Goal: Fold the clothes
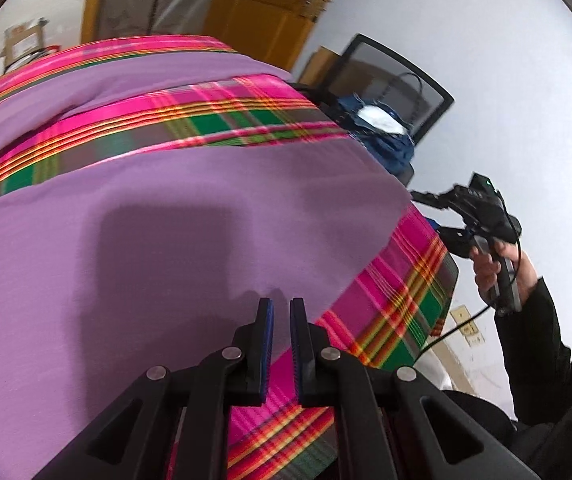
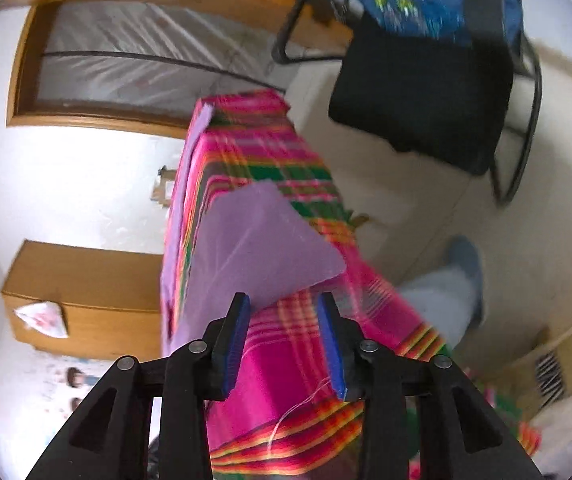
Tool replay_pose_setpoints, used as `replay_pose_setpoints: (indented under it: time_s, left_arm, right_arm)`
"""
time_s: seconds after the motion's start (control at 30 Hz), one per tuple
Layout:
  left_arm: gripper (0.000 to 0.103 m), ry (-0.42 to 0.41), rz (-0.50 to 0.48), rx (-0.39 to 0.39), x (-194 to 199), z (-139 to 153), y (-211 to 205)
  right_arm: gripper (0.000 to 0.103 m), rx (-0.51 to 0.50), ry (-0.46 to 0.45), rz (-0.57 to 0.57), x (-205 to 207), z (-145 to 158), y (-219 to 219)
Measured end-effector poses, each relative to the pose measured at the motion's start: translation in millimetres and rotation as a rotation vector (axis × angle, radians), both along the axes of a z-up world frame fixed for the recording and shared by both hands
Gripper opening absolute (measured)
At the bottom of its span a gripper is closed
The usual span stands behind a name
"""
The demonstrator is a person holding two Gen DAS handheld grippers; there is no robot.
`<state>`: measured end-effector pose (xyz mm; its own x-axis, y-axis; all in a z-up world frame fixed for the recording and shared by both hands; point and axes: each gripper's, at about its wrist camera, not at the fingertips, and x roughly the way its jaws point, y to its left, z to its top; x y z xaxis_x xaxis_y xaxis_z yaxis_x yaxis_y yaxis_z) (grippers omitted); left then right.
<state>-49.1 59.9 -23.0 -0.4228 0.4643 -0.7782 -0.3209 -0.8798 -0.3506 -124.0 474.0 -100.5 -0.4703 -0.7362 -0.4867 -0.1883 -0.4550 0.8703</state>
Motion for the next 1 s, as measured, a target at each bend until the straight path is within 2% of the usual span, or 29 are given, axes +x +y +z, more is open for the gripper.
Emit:
replay_pose_setpoints:
  time_s: [0.2, 0.37, 0.43, 0.5, 0.67, 0.73, 0.77, 0.9, 1.0]
  left_arm:
    - [0.009, 0.011, -0.073, -0.041, 0.1, -4.0, 22.1]
    - [0.015, 0.029, -0.130, -0.081, 0.7, -6.2, 40.2]
    - [0.017, 0.048, -0.152, -0.108, 3.2, -5.3, 47.0]
    - [0.019, 0.065, -0.177, -0.138, 6.9, -4.1, 54.0]
    - [0.022, 0.115, -0.205, -0.188, 13.0, -3.8, 63.5]
    - [0.015, 0.118, -0.199, -0.187, 11.4, -3.6, 63.8]
    - [0.001, 0.119, -0.196, -0.187, 10.6, -3.5, 63.9]
    - [0.001, 0.124, -0.183, -0.185, 7.3, -3.0, 64.6]
    - [0.001, 0.138, -0.189, -0.149, 10.7, 6.3, 60.4]
  right_arm:
    - [0.038, -0.081, 0.011, 0.000, -11.0, 1.2, -7.9]
    - [0.038, -0.085, 0.021, -0.007, -18.2, 0.3, -10.6]
    - [0.026, -0.059, 0.048, -0.017, -18.3, 3.8, -10.5]
    - [0.007, -0.038, 0.089, -0.028, -18.7, 10.6, -10.8]
    - [0.006, -0.011, 0.130, -0.053, -17.9, 17.8, -5.9]
    - [0.005, -0.008, 0.136, -0.058, -17.4, 18.4, -5.5]
    - [0.005, -0.006, 0.141, -0.059, -17.2, 19.0, -5.6]
    - [0.005, -0.002, 0.163, -0.067, -15.5, 22.5, -5.0]
    - [0.005, 0.002, 0.181, -0.075, -12.5, 25.9, -3.3]
